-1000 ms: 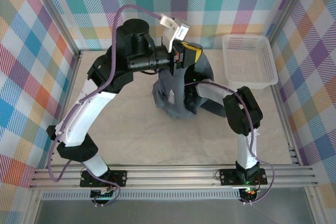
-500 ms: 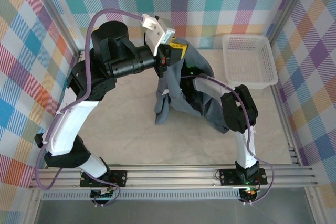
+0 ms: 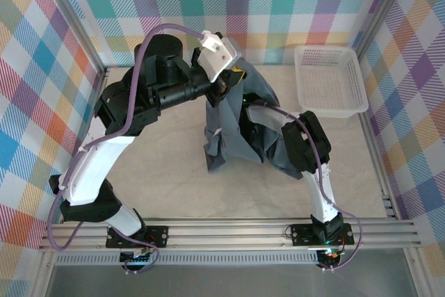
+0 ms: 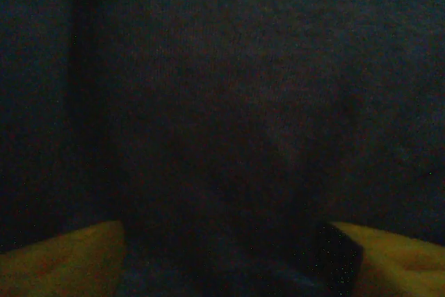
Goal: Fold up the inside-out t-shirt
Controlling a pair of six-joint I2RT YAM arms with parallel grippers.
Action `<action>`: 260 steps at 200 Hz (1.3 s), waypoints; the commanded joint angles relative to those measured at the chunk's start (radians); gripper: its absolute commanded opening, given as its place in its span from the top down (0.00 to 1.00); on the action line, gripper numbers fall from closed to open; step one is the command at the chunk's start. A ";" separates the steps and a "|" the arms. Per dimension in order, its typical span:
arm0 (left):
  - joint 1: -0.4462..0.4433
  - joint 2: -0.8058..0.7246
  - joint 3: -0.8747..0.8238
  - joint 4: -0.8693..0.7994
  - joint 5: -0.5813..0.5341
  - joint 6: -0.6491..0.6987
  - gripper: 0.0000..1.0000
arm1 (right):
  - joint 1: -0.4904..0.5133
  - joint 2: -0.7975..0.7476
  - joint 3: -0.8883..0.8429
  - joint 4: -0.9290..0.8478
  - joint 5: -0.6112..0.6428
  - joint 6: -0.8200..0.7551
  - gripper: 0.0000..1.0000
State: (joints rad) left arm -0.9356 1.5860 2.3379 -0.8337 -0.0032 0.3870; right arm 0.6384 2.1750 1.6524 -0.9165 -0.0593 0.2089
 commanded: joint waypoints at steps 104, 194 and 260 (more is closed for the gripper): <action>0.603 0.240 -0.461 -0.023 0.135 -0.583 1.00 | 0.073 -0.775 -0.341 0.327 -0.006 0.028 1.00; 0.684 -0.051 -1.109 0.167 0.036 -0.595 0.45 | -0.018 -0.851 -0.111 0.422 0.084 0.077 1.00; 0.498 -0.163 -0.988 0.340 0.678 -0.442 0.20 | -0.020 -0.844 -0.196 0.485 -0.091 0.146 1.00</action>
State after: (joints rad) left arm -0.3042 1.4357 1.3006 -0.6151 0.3161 -0.1551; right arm 0.6201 1.3445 1.4864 -0.5278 -0.0357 0.3008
